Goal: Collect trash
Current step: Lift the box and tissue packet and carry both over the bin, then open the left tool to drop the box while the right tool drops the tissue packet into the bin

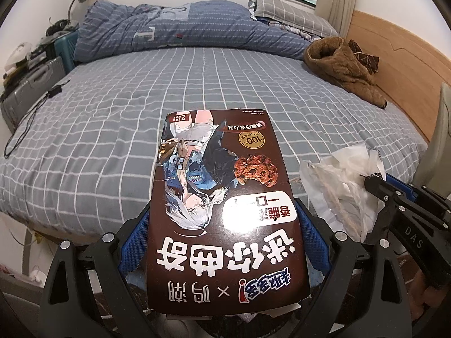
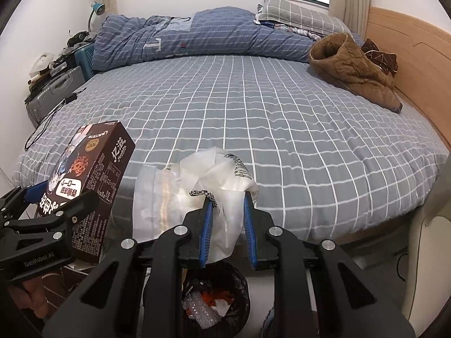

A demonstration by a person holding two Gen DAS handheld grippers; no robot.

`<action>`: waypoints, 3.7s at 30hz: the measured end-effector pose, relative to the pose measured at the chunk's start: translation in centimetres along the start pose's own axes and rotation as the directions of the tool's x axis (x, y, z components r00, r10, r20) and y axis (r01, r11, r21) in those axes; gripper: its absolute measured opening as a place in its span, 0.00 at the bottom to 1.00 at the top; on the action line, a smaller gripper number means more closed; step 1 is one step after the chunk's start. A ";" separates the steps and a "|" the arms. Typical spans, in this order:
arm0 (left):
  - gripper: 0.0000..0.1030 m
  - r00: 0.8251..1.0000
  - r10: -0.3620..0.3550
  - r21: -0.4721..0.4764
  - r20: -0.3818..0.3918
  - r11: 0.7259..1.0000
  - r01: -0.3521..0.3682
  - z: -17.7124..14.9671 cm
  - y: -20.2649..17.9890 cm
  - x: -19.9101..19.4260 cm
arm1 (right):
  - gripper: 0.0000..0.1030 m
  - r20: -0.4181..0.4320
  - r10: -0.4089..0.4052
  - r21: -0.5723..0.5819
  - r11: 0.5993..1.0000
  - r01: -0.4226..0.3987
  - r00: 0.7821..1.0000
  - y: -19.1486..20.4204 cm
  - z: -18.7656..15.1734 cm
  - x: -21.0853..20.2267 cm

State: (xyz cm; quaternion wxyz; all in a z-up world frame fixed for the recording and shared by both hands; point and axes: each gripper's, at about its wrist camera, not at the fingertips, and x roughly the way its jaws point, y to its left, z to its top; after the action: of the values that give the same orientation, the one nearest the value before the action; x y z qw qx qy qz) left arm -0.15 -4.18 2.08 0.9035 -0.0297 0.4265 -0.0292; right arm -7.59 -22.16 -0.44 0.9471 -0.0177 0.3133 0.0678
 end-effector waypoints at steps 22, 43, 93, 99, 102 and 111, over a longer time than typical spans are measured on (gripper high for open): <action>0.87 0.994 0.026 -0.015 0.106 1.000 -0.025 -1.2 -1.1 -0.8 | 0.19 -0.052 -0.011 0.013 1.000 0.012 0.999 -0.5 -6.8 -3.2; 0.87 1.000 0.016 -0.009 0.006 1.000 -0.016 -1.4 -1.4 6.3 | 0.19 -0.178 -0.044 0.041 0.998 0.052 0.983 -2.1 -12.0 0.4; 0.94 0.986 0.113 -0.054 -0.120 0.991 -0.120 -14.1 5.9 11.0 | 0.20 -0.329 -0.017 -0.020 1.000 0.011 0.944 2.4 -13.6 9.7; 0.94 0.983 0.138 -0.074 -0.120 0.986 -0.147 -16.1 7.5 9.8 | 0.21 -0.355 0.008 -0.039 0.999 -0.023 0.935 4.6 -13.6 11.1; 0.94 0.983 0.145 -0.088 -0.117 0.984 -0.155 -16.9 8.4 9.6 | 0.24 -0.364 0.007 -0.059 0.998 -0.030 0.931 5.5 -13.6 11.8; 0.94 0.982 0.150 -0.086 -0.111 0.983 -0.160 -18.3 8.6 9.3 | 0.47 -0.354 -0.026 -0.108 0.994 -0.013 0.935 7.0 -14.1 12.2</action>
State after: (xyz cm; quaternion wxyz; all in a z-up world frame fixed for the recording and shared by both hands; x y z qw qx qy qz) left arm -8.12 3.13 -17.32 0.8771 -0.0376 0.4751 0.0601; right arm -7.25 -14.88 -18.99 0.8729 -0.0821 0.4747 0.0774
